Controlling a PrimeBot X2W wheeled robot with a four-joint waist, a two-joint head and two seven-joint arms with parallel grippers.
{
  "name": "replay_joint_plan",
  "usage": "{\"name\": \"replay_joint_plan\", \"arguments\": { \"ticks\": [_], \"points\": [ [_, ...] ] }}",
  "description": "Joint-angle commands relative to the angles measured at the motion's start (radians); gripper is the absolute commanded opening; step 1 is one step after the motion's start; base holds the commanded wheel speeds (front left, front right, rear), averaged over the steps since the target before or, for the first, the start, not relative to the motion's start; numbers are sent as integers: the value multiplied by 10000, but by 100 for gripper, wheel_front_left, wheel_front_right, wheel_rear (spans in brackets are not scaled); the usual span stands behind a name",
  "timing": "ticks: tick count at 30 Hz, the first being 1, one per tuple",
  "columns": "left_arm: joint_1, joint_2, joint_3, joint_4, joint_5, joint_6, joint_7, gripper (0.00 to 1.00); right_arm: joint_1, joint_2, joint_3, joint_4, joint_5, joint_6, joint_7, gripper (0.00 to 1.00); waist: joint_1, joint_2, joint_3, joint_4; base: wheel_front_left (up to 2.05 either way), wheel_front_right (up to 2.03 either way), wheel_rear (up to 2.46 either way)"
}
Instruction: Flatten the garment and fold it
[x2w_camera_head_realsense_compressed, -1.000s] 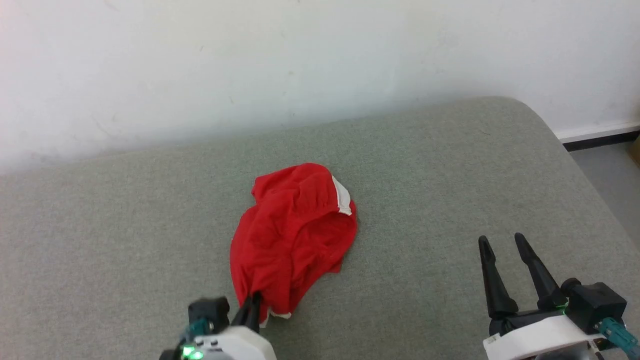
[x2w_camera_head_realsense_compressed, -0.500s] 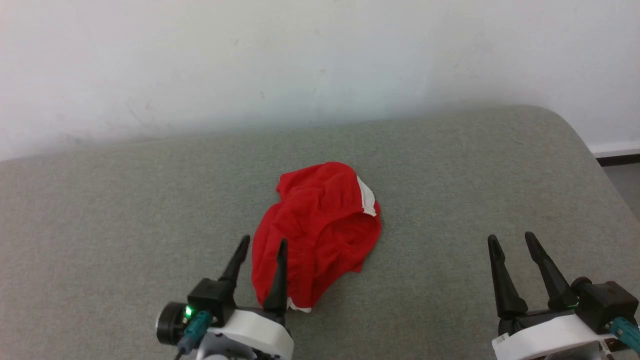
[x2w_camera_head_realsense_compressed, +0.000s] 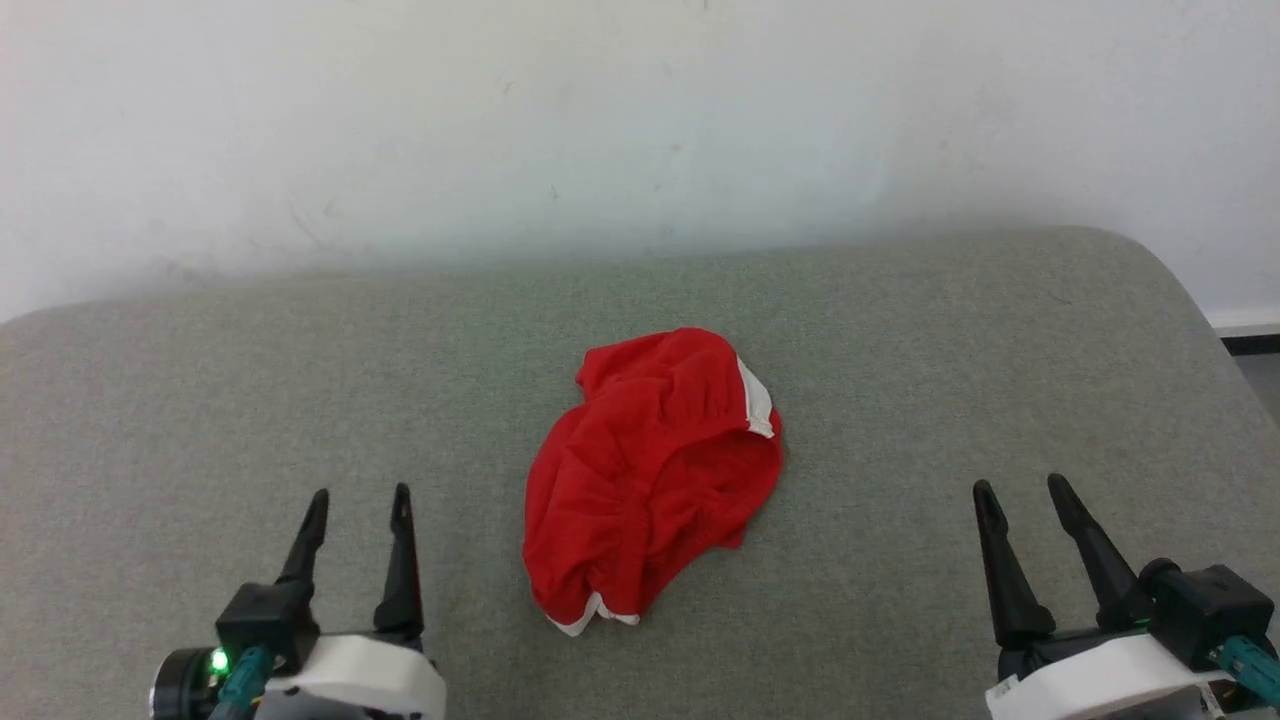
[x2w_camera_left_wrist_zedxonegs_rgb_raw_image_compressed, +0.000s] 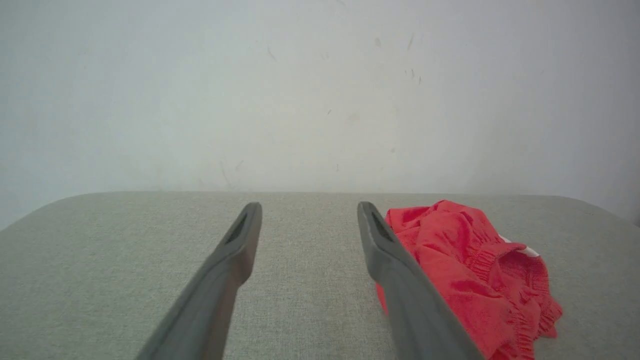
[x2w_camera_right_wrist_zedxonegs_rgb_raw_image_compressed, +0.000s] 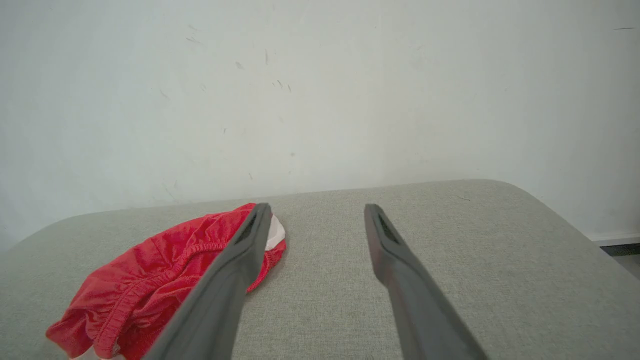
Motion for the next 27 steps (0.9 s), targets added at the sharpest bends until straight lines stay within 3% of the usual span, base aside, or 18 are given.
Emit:
{"name": "replay_joint_plan", "arguments": {
  "ticks": [1, 12, 19, 27],
  "points": [
    [176, 82, 95, -100, -93, 68, -43, 100, 135, 18, -2, -56, -88, -7, 49, 100, 0, 0, -22, 30, 0, 0, 0],
    [662, 272, 152, -492, -259, 28, -3, 100, -459, 18, -202, 536, -52, -7, 698, 100, 0, 0, 189, 507, 0, 0, 0],
    [324, 112, -33, -608, -291, -45, -11, 100, -2506, 6, -205, 2794, 144, -7, 2306, 100, 0, 0, 587, 1088, 0, 0, 0],
    [-167, -232, -319, -593, -231, -212, -36, 100, -4975, -475, 583, 5485, 872, -7, 4792, 100, 0, 0, 1048, 1706, 0, 0, 0]
  ]
}}
